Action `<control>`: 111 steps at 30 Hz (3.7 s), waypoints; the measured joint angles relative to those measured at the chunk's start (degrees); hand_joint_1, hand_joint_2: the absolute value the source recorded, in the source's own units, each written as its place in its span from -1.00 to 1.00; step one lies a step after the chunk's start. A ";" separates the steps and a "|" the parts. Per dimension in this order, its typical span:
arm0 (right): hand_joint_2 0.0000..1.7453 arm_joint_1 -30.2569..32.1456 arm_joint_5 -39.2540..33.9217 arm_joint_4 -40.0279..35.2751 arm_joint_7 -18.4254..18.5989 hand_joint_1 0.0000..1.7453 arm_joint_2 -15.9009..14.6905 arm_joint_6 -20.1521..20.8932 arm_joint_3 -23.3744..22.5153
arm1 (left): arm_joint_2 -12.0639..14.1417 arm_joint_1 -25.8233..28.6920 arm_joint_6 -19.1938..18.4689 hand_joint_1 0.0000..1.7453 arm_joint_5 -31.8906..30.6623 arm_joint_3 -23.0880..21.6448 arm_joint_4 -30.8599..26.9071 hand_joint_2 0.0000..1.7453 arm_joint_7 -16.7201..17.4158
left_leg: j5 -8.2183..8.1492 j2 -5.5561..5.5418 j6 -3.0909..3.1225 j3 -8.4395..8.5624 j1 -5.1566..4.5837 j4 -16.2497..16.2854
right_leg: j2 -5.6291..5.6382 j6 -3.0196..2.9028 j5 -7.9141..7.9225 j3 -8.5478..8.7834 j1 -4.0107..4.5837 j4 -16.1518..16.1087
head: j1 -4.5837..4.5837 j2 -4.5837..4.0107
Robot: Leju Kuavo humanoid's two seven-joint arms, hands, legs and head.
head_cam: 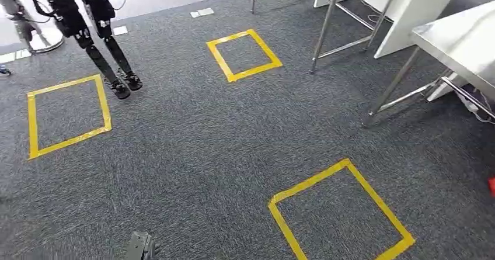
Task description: Take the parts from the cabinet and place them on the table.
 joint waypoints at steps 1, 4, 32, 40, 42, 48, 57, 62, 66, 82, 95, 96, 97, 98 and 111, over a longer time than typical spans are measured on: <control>-1.00 0.13 -0.02 0.00 0.00 -1.00 -0.02 -0.02 0.00 | -0.07 0.11 -0.02 -1.00 -0.13 0.00 -0.09 -1.00 0.11 | 0.08 -1.45 0.10 -0.25 -0.22 0.05 | 0.44 0.17 -1.87 -3.28 0.22 6.42 | 0.04 0.00; -1.00 0.40 0.22 0.07 -0.07 -1.00 -0.19 -0.02 0.00 | -0.33 0.80 -0.20 -1.00 -0.83 0.18 -1.42 -1.00 0.91 | 0.24 -6.75 -0.58 -0.40 -0.69 0.29 | 6.30 0.47 6.67 3.07 0.74 -10.98 | -0.05 0.00; -1.00 0.34 0.92 0.07 -0.33 -1.00 -0.24 -0.33 0.26 | -14.49 11.44 10.19 -1.00 -0.98 19.52 -19.15 -1.00 -8.42 | 0.53 -5.02 -0.48 -1.27 -0.16 1.06 | 2.21 2.19 2.84 2.63 -0.06 -5.18 | 0.13 0.00; -1.00 0.10 1.73 0.09 -0.57 -1.00 -0.42 -0.17 -0.04 | -16.83 15.84 10.16 -1.00 0.79 21.49 -25.38 -1.00 -7.54 | -2.74 -1.96 -2.34 -4.10 -0.51 5.74 | 1.41 -1.42 5.74 4.71 0.25 -10.57 | -0.31 0.00; -1.00 0.44 2.08 0.09 -0.57 -1.00 -0.39 -0.09 -0.04 | -16.94 15.50 8.64 -1.00 1.17 22.05 -25.38 -1.00 -6.95 | -7.48 -0.49 -2.68 -8.11 -0.43 15.05 | -0.64 -1.69 5.72 4.45 0.75 -10.54 | -0.26 0.00; -1.00 0.24 3.04 0.09 -0.98 -1.00 -0.37 -0.04 -0.04 | -17.16 15.40 6.77 -1.00 3.56 23.15 -24.85 -1.00 -6.47 | -2.07 4.46 -2.37 0.71 -0.35 2.76 | -5.13 -1.92 5.41 4.60 1.09 -10.46 | -0.33 0.00; -1.00 -0.06 4.57 0.00 -2.56 -1.00 -0.39 -0.15 -0.02 | -17.60 15.32 -7.09 -1.00 4.46 22.59 -22.63 -1.00 5.24 | -0.33 0.39 0.81 0.76 -0.61 -0.22 | 0.15 -0.69 -0.88 -0.79 0.76 1.79 | 0.30 0.00; -1.00 -0.13 5.40 -0.02 -2.56 -1.00 -0.42 0.31 -0.02 | -12.30 15.80 -20.39 -1.00 9.13 18.45 -14.50 -1.00 6.67 | -0.22 -1.34 0.32 0.98 -0.39 -0.11 | 0.46 1.86 3.40 1.31 0.13 -3.61 | 0.31 0.00; -1.00 -0.28 5.58 -0.02 -2.58 -1.00 -0.07 0.28 -0.02 | -9.32 15.52 -21.03 -1.00 9.90 17.82 -12.02 -1.00 6.82 | -0.85 -1.65 -0.71 0.62 -1.06 0.46 | 1.01 0.94 5.99 3.64 -0.48 -10.69 | -0.09 0.00; -1.00 -0.46 3.65 0.00 -2.27 -1.00 0.90 -2.51 -3.65 | 0.66 5.25 -7.54 -1.00 23.15 3.65 -0.11 -1.00 -0.66 | -0.13 -1.64 -1.47 0.72 -0.18 -0.15 | 0.80 -0.29 6.09 3.37 1.29 -10.49 | -0.03 0.00; -1.00 -0.43 3.70 0.00 -2.29 -1.00 1.05 -2.91 -5.18 | 4.76 1.10 -4.26 -1.00 29.88 -4.26 3.52 -1.00 -3.12 | -0.12 -1.61 -1.51 0.64 -0.76 -0.10 | 0.80 -0.28 6.09 3.31 0.73 -10.49 | -0.04 0.00; -1.00 -0.43 3.72 0.00 -2.30 -1.00 1.05 -2.91 -5.27 | 4.87 1.03 -4.26 -1.00 29.88 -4.44 3.59 -1.00 -3.13 | -0.13 -1.61 -1.51 0.64 -0.79 -0.09 | 0.80 -0.28 6.09 3.31 0.73 -10.49 | -0.02 0.00; -1.00 -0.43 3.72 0.00 -2.30 -1.00 1.07 -2.91 -5.33 | 4.96 0.94 -4.26 -1.00 29.90 -4.52 3.67 -1.00 -3.17 | -0.13 -1.61 -1.51 0.64 -0.79 -0.09 | 0.80 -0.28 6.09 3.32 0.73 -10.49 | -0.02 0.00; -1.00 -0.43 3.74 0.00 -2.30 -1.00 1.07 -2.91 -5.40 | 5.11 0.84 -4.20 -1.00 29.96 -4.78 3.85 -1.00 -3.26 | -0.13 -1.61 -1.51 0.64 -0.79 -0.09 | 0.80 -0.28 6.09 3.32 0.73 -10.49 | -0.02 0.00; -1.00 -0.42 4.29 0.00 -1.77 -1.00 1.25 -3.93 -5.83 | 6.62 -0.22 -2.45 -1.00 32.61 -8.24 4.94 -1.00 -4.57 | -0.13 -1.61 -1.51 0.64 -0.77 -0.09 | 0.80 -0.28 6.09 3.30 0.74 -10.49 | -0.05 0.00</control>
